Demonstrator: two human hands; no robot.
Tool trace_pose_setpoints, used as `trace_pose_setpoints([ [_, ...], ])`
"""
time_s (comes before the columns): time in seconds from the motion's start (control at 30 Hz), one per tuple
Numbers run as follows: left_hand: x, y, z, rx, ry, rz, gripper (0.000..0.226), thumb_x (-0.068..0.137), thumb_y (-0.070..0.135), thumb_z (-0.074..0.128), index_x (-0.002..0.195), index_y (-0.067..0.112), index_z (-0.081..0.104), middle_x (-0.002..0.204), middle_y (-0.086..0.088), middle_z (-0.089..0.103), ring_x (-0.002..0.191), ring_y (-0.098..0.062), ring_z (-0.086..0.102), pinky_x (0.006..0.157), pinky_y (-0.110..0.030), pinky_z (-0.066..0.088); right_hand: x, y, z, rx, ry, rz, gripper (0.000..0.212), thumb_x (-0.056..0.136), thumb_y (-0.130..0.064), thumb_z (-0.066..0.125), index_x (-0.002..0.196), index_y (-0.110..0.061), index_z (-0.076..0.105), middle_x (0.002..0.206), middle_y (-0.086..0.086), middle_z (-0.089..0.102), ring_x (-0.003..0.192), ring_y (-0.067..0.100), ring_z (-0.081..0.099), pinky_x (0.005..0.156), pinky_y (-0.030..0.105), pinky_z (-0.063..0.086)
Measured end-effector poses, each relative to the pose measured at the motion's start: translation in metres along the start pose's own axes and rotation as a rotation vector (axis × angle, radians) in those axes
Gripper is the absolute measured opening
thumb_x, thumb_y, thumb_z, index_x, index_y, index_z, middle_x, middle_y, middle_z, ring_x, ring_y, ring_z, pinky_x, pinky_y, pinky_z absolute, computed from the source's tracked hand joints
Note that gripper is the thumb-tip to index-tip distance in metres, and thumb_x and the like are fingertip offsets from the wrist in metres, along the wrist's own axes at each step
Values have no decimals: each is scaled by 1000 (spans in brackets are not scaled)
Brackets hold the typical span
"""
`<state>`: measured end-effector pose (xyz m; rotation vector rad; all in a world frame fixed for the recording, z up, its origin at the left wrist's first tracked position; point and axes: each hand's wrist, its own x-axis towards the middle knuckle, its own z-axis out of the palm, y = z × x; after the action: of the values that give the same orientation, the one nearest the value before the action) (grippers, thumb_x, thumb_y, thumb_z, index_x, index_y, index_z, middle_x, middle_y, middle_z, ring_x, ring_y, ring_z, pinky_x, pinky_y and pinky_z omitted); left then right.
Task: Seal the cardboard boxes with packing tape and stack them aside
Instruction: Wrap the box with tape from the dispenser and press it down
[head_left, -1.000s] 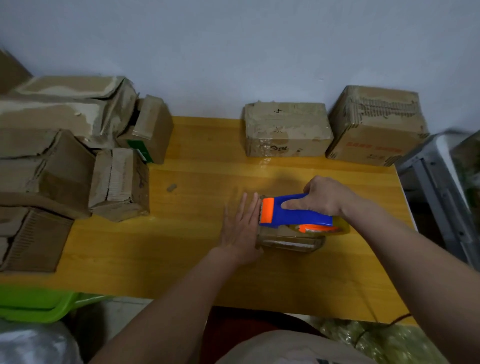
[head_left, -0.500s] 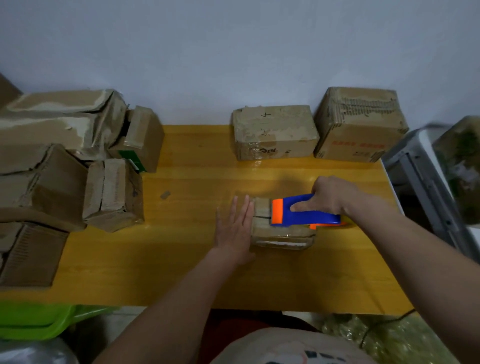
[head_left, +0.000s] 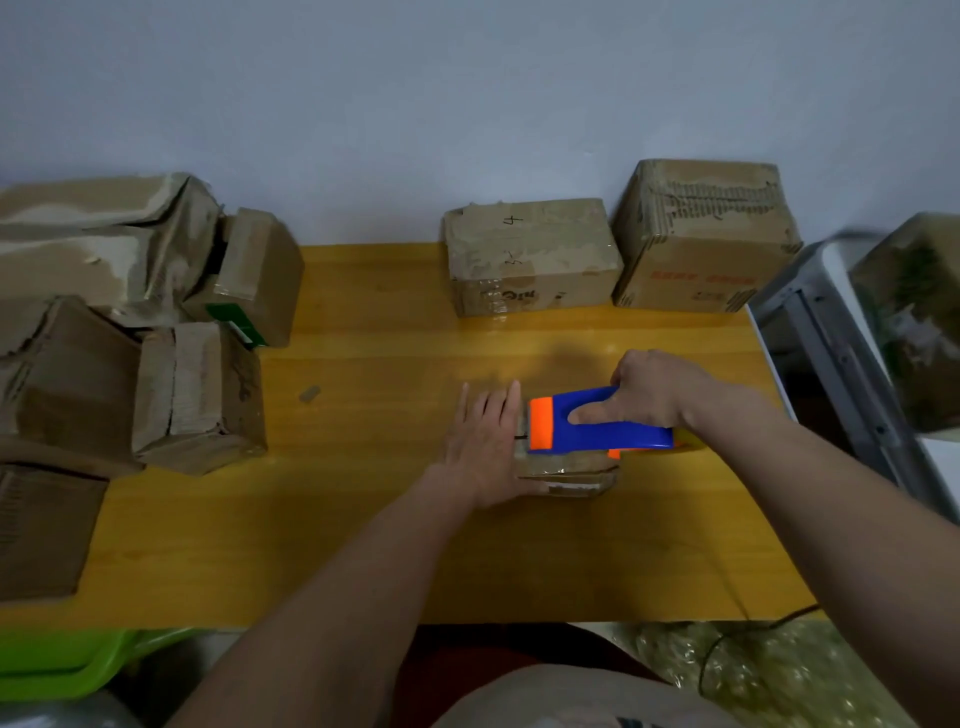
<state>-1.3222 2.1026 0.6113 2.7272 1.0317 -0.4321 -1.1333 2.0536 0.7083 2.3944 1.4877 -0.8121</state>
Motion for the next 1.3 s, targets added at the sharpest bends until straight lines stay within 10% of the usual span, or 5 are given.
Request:
trace_pose_setpoints([
  [0.5, 6, -1, -3, 62, -14, 35, 122, 68, 85, 53, 153, 24, -9, 155, -13, 16, 144, -32, 14, 116, -60, -8, -1, 56, -4, 67, -30, 38, 73, 64, -76, 63, 99, -12, 55, 80, -2, 57, 81, 18, 56, 72, 32, 48],
  [0.7, 20, 34, -6, 125, -45, 95, 142, 62, 85, 60, 150, 8, -20, 157, -15, -26, 144, -35, -25, 118, -55, -10, -1, 57, -1, 82, -23, 20, 72, 67, -75, 62, 103, -13, 57, 83, 0, 59, 83, 19, 58, 73, 32, 48],
  [1.3, 19, 42, 2, 52, 85, 121, 123, 70, 90, 40, 154, 12, -5, 156, -10, 18, 145, -28, 15, 120, -50, -4, -9, 123, -3, 268, -83, 30, 52, 66, -64, 72, 74, -12, 66, 69, 5, 67, 67, 19, 65, 64, 32, 50],
])
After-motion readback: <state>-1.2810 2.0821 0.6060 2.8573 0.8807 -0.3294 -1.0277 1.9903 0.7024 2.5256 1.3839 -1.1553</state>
